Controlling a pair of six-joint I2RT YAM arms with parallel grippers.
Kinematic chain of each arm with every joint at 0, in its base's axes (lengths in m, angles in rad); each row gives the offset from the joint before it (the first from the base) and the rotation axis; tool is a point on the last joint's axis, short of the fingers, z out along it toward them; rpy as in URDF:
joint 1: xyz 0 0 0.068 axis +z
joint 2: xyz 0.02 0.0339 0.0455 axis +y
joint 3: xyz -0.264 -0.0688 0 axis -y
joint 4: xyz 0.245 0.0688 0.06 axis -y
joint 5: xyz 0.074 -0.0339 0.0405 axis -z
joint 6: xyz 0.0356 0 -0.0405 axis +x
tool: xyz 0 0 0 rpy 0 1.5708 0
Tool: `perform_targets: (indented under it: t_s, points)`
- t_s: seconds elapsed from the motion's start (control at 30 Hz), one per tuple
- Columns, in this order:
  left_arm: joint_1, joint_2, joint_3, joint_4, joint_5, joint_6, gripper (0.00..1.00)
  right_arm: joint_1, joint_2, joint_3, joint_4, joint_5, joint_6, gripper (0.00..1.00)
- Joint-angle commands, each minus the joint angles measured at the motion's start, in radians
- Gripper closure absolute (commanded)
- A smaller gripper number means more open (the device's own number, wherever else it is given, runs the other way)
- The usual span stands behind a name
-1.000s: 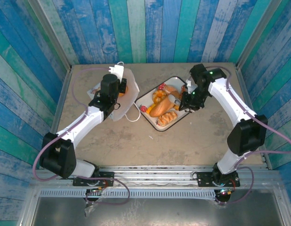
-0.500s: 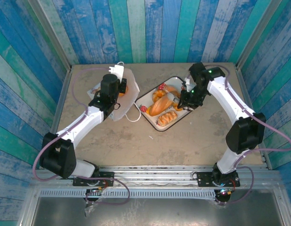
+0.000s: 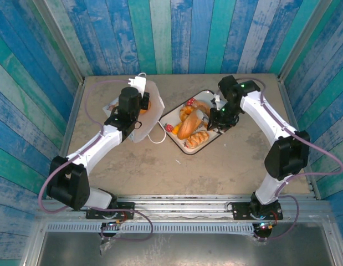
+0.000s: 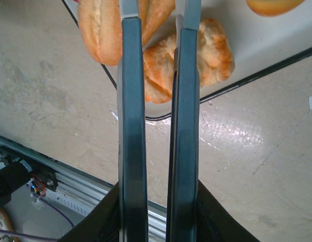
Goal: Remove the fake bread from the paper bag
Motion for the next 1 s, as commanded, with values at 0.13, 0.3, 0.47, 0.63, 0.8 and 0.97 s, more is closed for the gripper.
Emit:
perform_targets:
  t_s: [0.13, 0.3, 0.47, 0.63, 0.8, 0.97]
  points:
    - [-0.001, 0.019, 0.041, 0.007, 0.018, -0.01, 1.0, -0.004, -0.021, 0.013, -0.009, 0.006, -0.013, 0.64]
    - [-0.001, 0.011, 0.044, 0.0, 0.012, -0.003, 1.0, -0.018, -0.041, 0.074, -0.032, 0.029, -0.01, 0.61]
    - [-0.001, 0.004, 0.044, 0.0, 0.011, 0.003, 1.0, -0.036, -0.071, 0.101, -0.055, 0.045, -0.008, 0.6]
    - [-0.001, -0.005, 0.033, 0.007, 0.041, 0.028, 1.0, -0.041, -0.111, 0.11, -0.061, 0.037, -0.001, 0.61]
    - [0.0, -0.028, 0.015, 0.02, 0.079, 0.052, 1.0, -0.034, -0.159, 0.107, -0.032, -0.003, 0.027, 0.61]
    - [-0.001, -0.03, 0.018, 0.003, 0.08, 0.062, 1.0, 0.002, -0.193, 0.133, 0.0, -0.025, 0.061, 0.61]
